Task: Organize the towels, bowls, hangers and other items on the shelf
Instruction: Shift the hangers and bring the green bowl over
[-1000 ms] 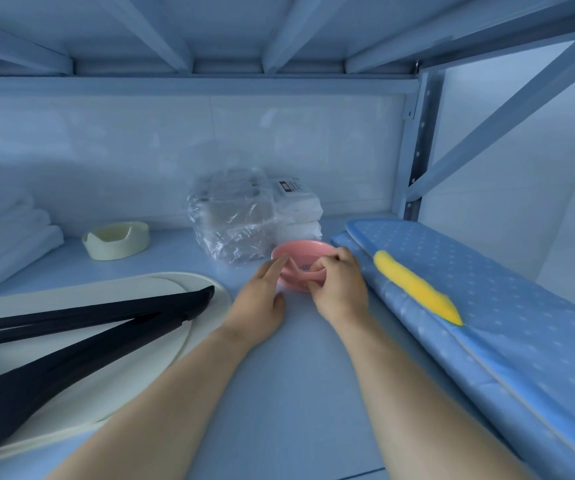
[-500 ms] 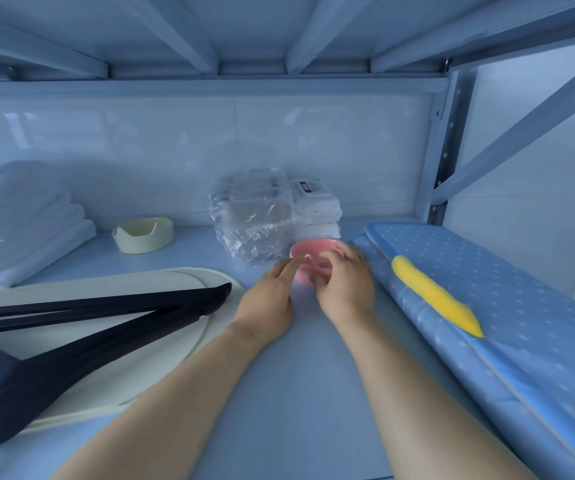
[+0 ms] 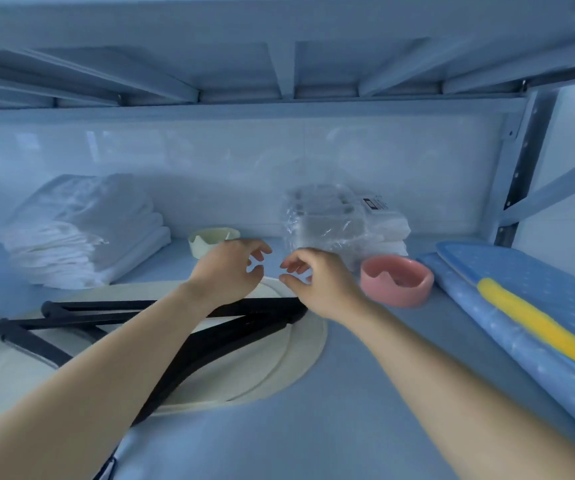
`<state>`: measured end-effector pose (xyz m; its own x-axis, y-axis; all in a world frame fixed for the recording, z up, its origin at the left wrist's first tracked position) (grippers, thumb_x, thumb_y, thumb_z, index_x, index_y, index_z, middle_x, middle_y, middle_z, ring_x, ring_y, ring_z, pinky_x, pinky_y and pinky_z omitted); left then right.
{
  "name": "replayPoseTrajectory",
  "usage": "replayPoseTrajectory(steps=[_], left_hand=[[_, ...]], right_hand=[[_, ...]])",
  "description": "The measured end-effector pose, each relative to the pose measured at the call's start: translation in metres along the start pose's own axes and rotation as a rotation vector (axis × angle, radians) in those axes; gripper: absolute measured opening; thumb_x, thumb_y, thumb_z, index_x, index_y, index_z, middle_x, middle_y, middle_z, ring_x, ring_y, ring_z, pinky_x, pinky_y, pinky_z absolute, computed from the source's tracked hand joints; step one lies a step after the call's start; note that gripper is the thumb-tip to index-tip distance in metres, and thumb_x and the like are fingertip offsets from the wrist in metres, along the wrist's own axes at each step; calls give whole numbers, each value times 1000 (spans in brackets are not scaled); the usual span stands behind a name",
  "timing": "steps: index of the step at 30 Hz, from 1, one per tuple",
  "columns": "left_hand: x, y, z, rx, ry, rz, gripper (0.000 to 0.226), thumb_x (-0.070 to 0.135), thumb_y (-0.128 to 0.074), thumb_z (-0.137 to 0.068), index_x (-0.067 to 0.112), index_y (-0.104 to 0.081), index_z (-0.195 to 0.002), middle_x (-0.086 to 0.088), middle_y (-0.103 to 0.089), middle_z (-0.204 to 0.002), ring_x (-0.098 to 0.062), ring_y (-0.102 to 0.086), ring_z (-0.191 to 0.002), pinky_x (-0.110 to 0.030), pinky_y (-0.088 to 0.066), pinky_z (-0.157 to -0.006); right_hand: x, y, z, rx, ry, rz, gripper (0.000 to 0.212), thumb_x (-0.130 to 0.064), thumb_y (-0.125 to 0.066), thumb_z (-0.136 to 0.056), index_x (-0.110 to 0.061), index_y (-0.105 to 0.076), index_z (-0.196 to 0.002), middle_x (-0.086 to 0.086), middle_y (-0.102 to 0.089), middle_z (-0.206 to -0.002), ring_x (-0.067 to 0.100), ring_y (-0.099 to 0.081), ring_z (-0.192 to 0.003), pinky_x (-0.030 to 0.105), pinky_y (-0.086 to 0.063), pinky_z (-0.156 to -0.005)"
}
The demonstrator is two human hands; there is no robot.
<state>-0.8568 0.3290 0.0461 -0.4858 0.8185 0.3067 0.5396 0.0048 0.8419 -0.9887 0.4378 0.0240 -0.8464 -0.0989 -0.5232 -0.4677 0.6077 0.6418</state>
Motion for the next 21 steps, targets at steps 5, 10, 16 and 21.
replayPoseTrajectory(steps=[5,10,16,21], left_hand=[[-78,42,10,-26,66,-73,24,25,-56,-85,36,-59,-105,23,-58,-96,-4,-56,-91,-27,-47,-82],[-144,71,22,-41,126,-127,25,26,-55,-84,38,-59,-106,21,-60,-101,-6,-57,-93,-32,-50,-84],[-201,88,34,-24,168,-157,27,26,-54,-83,41,-60,-105,25,-54,-93,-6,-56,-92,-27,-48,-80],[-227,89,32,-17,170,-126,27,28,-52,-85,41,-58,-107,25,-51,-91,-3,-53,-92,-23,-43,-72]], right_hand=[[-28,-47,-37,-90,23,-19,18,-26,-66,-83,-22,-64,-100,-8,-62,-95,10,-56,-88,25,-48,-78],[-47,-87,-74,-157,44,47,21,-23,-66,-83,-19,-64,-103,-10,-59,-91,15,-58,-90,25,-45,-82],[-50,-136,-115,-210,-5,122,25,-24,-65,-84,-17,-62,-108,-6,-60,-100,16,-57,-97,30,-46,-90],[-40,-172,-135,-282,-126,233,52,-31,-60,-87,-14,-45,-134,3,-45,-141,20,-44,-127,27,-35,-102]])
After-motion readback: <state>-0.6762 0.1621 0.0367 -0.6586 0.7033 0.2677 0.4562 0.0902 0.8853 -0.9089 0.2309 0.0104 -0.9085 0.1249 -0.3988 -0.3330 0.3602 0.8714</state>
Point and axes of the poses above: each hand's wrist, its own z-axis away from the middle knuckle, its own y-axis out of the back of the hand, x = y × z, the point moved 2 cm from there along -z, towards the middle knuckle
